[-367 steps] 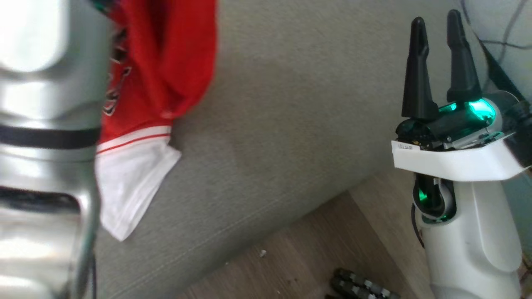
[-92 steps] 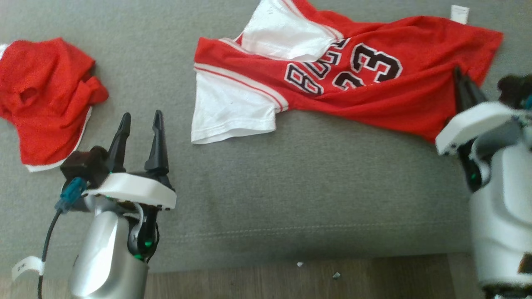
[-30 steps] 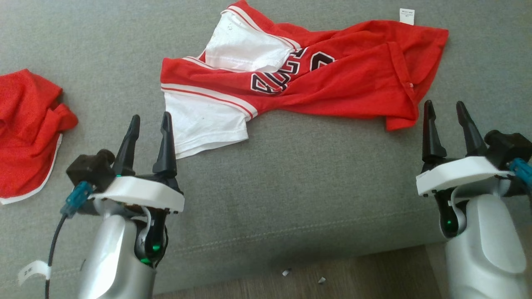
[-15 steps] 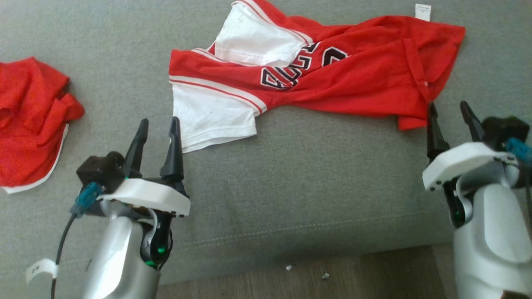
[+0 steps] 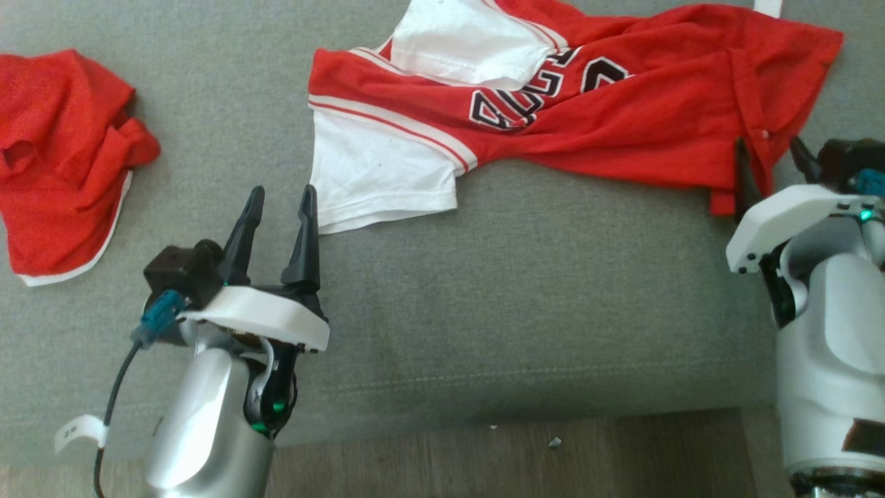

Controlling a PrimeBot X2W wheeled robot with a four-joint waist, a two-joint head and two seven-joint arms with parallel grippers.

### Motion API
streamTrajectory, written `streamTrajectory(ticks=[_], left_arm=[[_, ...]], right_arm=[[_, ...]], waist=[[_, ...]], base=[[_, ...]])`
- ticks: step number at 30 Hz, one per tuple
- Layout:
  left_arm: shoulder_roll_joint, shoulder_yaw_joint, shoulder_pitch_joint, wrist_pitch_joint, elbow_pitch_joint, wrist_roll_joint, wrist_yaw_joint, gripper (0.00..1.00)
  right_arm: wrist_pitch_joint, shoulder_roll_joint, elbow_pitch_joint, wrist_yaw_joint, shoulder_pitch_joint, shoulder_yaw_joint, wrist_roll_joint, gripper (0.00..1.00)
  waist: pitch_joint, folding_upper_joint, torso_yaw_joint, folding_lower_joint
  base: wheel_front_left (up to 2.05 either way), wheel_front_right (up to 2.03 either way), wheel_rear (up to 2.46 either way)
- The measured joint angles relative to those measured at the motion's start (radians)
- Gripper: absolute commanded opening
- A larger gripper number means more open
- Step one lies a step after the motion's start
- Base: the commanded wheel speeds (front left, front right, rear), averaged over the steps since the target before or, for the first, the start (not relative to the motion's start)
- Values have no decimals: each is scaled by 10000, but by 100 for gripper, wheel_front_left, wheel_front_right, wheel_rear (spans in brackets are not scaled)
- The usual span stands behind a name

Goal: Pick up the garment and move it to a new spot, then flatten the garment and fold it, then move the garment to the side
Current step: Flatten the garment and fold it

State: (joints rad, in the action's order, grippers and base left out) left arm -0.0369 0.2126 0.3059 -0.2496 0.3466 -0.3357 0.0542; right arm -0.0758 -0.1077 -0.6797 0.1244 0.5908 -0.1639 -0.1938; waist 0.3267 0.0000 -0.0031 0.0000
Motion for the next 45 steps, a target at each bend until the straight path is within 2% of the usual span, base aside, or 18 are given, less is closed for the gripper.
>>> streamTrajectory(ticks=[16, 17, 18, 20, 36, 45], left_arm=[[2, 35, 291, 0, 46, 86, -2, 100], [2, 35, 305, 0, 46, 88, -2, 100], [2, 35, 326, 0, 50, 88, -2, 100], [2, 35, 355, 0, 56, 88, 0, 100], [2, -50, 443, 0, 550, 178, -2, 100], [4, -249, 354, 0, 748, 265, -2, 100]], right_arm=[[435, -50, -1281, 0, 883, -543, -585, 100], [435, -50, -1344, 0, 931, -566, -587, 86], [464, -52, -1406, 0, 971, -573, -591, 42], [514, -52, -1478, 0, 1009, -583, -616, 0], [1406, -12, -1862, 0, 1120, -629, -364, 0], [1896, 134, -1160, 0, 627, 155, 424, 0]], waist=[[360, 0, 164, 0], [368, 0, 157, 0], [377, 0, 150, 0], [383, 0, 147, 0], [-25, 0, -52, 0], [-319, 0, -305, 0]], base=[[0, 0, 0], [0, 0, 0], [0, 0, 0], [0, 0, 0], [0, 0, 0], [0, 0, 0]])
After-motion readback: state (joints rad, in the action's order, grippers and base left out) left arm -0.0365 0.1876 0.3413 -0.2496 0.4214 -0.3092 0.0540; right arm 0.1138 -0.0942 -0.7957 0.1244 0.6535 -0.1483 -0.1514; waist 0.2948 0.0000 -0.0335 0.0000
